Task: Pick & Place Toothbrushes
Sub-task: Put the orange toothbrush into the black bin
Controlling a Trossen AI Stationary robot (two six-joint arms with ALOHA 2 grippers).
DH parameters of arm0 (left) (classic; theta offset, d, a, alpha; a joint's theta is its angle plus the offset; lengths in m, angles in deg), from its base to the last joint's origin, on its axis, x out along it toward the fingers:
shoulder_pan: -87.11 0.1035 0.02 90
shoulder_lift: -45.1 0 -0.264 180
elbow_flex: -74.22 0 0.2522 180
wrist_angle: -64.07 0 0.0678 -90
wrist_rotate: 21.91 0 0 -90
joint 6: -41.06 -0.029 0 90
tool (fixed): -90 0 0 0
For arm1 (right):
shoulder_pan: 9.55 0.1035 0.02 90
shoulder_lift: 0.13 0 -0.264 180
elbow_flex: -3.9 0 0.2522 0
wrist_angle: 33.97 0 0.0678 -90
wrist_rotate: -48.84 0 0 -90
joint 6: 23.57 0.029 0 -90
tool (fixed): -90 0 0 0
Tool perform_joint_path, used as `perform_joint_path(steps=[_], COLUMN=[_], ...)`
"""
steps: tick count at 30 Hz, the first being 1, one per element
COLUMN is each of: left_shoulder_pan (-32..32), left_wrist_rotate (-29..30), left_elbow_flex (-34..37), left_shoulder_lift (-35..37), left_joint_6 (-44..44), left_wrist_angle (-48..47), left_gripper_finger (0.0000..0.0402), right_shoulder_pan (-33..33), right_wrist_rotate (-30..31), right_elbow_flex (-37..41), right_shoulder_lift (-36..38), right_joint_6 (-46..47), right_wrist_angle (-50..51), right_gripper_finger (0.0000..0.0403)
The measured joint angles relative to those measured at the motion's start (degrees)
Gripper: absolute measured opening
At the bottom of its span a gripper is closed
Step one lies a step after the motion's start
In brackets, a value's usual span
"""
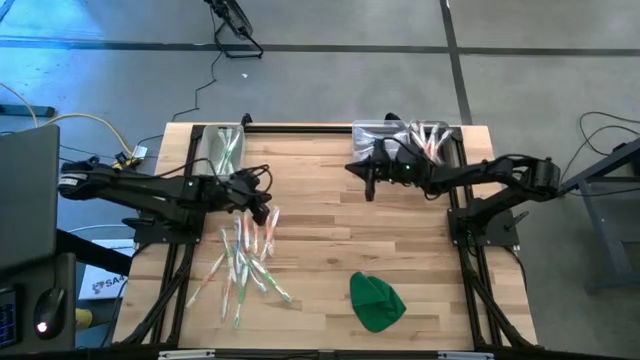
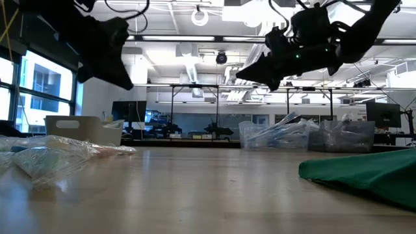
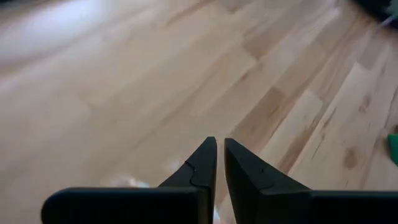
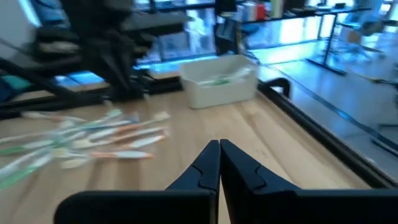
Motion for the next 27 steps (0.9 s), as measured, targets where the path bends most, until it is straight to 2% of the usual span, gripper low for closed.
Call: perform_joint_path(steps=[6,14,18,23,27], left_shoulder_pan=[-5.1,-14.4,-18.3,-21.7,-23.0], left_wrist_rotate=[-0.4,-0.4,-0.4,-0.4,-0.3], left_elbow_flex=[0.0,0.0,-0.3,-5.1,-10.1], left_shoulder_lift=[-5.4,-11.5,-14.3,-18.5,-21.9], left_joint_6=[8.5,24.7,32.2,35.2,37.2], left_wrist_angle=[-0.4,-0.8,-1.0,-3.1,-9.4], left_gripper_finger=[0.0028,0.0027,0.0010,0.0004,0.0001], right_shoulder_pan=[2.1,3.6,3.6,3.6,3.6], right_wrist_rotate=[-1.7,-1.7,-1.7,-1.7,-1.7], right_elbow_flex=[0.2,0.2,0.2,0.2,0.2], right_shoulder_lift=[0.0,0.0,0.0,0.0,0.0], right_joint_6=[-0.1,-0.3,-0.1,0.2,2.7], right_wrist_angle=[-0.8,-0.3,0.3,1.4,1.7], right_gripper_finger=[0.0002,0.0002,0.0002,0.0002,0.0002])
